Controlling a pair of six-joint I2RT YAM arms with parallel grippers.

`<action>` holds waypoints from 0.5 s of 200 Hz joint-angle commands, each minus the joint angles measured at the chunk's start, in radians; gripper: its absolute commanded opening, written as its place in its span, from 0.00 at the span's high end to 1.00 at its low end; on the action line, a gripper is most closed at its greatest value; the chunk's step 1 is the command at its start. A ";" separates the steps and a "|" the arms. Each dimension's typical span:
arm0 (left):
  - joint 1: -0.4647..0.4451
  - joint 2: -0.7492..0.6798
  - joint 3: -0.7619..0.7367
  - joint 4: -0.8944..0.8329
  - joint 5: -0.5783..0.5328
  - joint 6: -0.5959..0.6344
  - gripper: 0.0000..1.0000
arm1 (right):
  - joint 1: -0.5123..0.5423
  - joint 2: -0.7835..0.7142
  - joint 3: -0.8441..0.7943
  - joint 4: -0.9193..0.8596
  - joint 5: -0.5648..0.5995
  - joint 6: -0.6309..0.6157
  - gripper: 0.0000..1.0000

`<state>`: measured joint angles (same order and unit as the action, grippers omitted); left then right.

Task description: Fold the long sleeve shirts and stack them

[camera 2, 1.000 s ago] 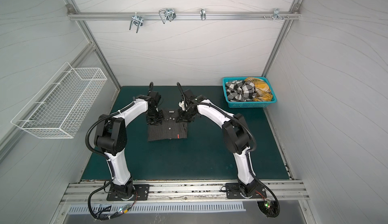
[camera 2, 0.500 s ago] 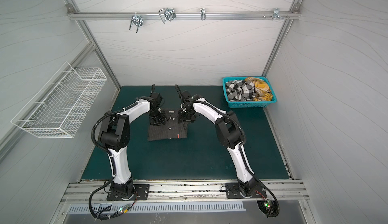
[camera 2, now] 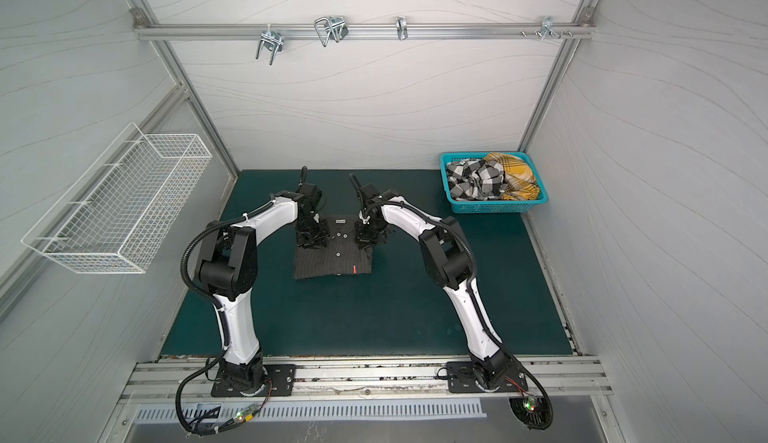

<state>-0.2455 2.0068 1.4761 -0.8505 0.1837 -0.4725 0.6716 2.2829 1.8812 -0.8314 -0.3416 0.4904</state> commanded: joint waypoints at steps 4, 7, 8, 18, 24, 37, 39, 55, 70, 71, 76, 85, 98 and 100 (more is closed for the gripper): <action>-0.061 -0.036 -0.073 0.008 0.023 0.015 0.83 | -0.012 -0.165 -0.145 0.008 0.010 0.022 0.98; -0.070 -0.046 -0.087 0.011 0.023 0.014 0.84 | -0.012 -0.182 -0.170 0.016 0.014 0.024 0.98; -0.074 -0.049 -0.093 0.012 0.023 0.013 0.84 | -0.013 -0.191 -0.179 0.018 0.015 0.026 0.98; -0.110 -0.087 -0.149 0.033 0.028 0.001 0.84 | -0.013 -0.253 -0.267 0.041 0.025 0.036 0.98; -0.133 -0.111 -0.184 0.048 0.037 -0.012 0.84 | -0.014 -0.288 -0.317 0.054 0.028 0.042 0.97; -0.178 -0.157 -0.251 0.082 0.058 -0.045 0.83 | -0.014 -0.347 -0.422 0.082 0.037 0.049 0.94; -0.184 -0.163 -0.259 0.085 0.061 -0.048 0.83 | -0.014 -0.357 -0.438 0.086 0.039 0.052 0.93; -0.218 -0.205 -0.296 0.106 0.083 -0.088 0.77 | -0.016 -0.395 -0.528 0.098 0.065 0.053 0.80; -0.222 -0.244 -0.301 0.121 0.096 -0.109 0.67 | -0.028 -0.405 -0.567 0.081 0.088 0.049 0.68; -0.222 -0.246 -0.300 0.120 0.095 -0.109 0.66 | -0.029 -0.406 -0.569 0.081 0.087 0.049 0.67; -0.221 -0.254 -0.287 0.113 0.084 -0.108 0.64 | -0.034 -0.411 -0.578 0.081 0.085 0.046 0.65; -0.213 -0.260 -0.250 0.085 0.063 -0.095 0.63 | -0.042 -0.420 -0.591 0.081 0.089 0.042 0.62; -0.190 -0.260 -0.184 0.038 0.062 -0.078 0.63 | -0.047 -0.427 -0.593 0.068 0.112 0.029 0.59; -0.185 -0.261 -0.173 0.031 0.061 -0.077 0.63 | -0.047 -0.427 -0.591 0.064 0.119 0.028 0.59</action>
<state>-0.4709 1.7763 1.1908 -0.7883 0.2592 -0.5522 0.6426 1.8824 1.2987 -0.7498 -0.2794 0.5304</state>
